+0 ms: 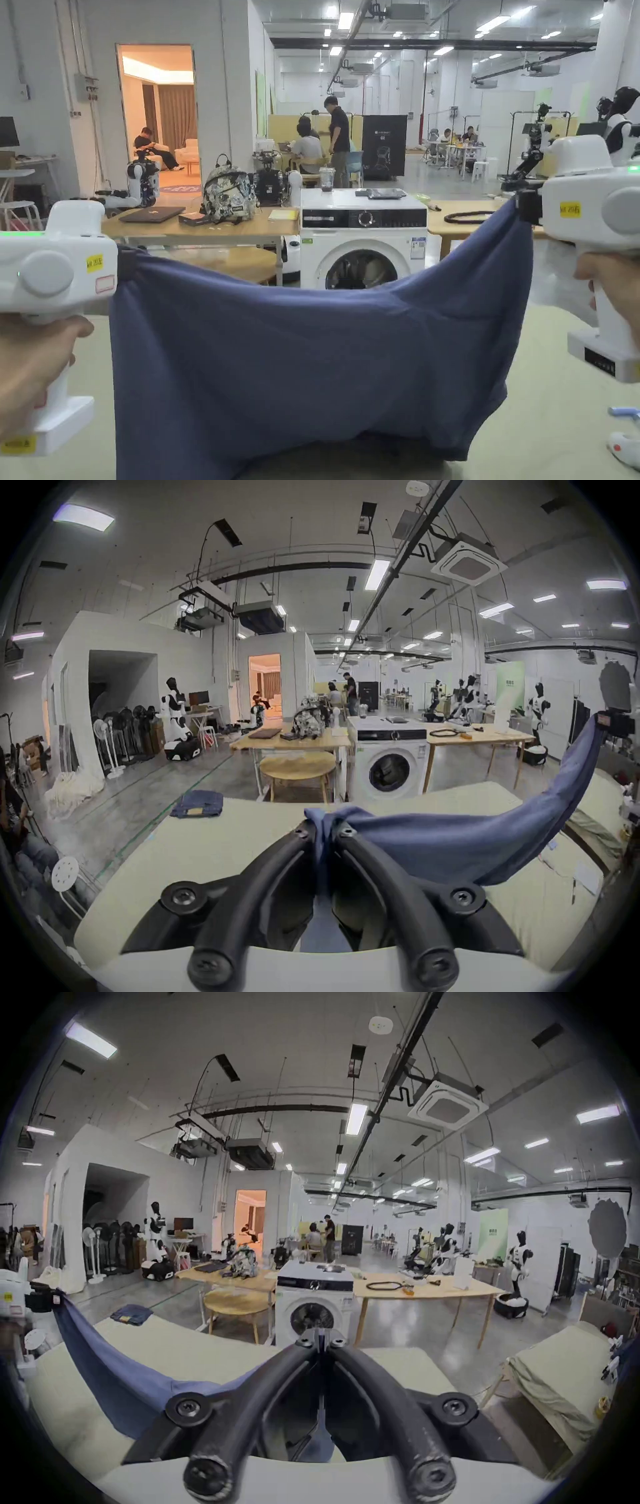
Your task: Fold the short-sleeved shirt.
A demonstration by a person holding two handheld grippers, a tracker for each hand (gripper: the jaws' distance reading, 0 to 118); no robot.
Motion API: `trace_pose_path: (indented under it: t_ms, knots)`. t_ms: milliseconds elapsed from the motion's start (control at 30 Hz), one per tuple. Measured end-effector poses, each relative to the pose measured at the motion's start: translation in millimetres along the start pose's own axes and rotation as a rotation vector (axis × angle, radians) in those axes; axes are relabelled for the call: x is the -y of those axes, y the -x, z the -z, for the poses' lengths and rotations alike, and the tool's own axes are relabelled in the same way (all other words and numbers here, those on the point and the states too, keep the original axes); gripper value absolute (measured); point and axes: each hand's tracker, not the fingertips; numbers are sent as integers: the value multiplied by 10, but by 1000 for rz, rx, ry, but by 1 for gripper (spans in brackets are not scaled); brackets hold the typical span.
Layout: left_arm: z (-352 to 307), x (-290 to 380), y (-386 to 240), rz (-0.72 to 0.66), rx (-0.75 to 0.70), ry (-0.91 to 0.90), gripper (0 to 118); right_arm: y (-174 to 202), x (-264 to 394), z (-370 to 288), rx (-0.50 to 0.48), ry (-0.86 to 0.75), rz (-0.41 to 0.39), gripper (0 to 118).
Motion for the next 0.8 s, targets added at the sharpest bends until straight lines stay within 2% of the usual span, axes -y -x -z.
trace_pose_path:
  t_ms: [133,167,233,300,367,400,467,567,600,700,800]
  knots:
    - [-341,560,-16,5,19,21,2,107,548,-351,-59,57,35,0]
    - [-426,701,-14,-19,33,14,2,139,685,-432,-92,77,25,0]
    - [-592,1001,-14,-25,53,39,2,223,978,-585,-89,114,2,0]
    - [-724,1356,-47,5,42,87,2,306,1310,-723,-128,174,-26,0]
    - [-848,1767,-50,-33,65,107,2,402,1690,-833,-158,245,-8,0]
    - [-872,1936,-47,-45,88,173,2,440,1888,-879,-173,265,8,0]
    - [-913,2303,-44,-66,61,224,2,511,2278,-940,-185,343,43,0]
    - [-998,2791,-49,-27,43,313,2,519,2830,-959,-187,430,61,0]
    - [-1029,2920,-36,-4,69,355,2,512,2981,-1008,-182,440,90,0]
    - [-1223,3206,43,-42,88,375,2,446,3295,-1196,-197,479,140,0]
    - [-1401,3354,196,-55,75,380,2,345,3480,-1417,-188,495,128,0]
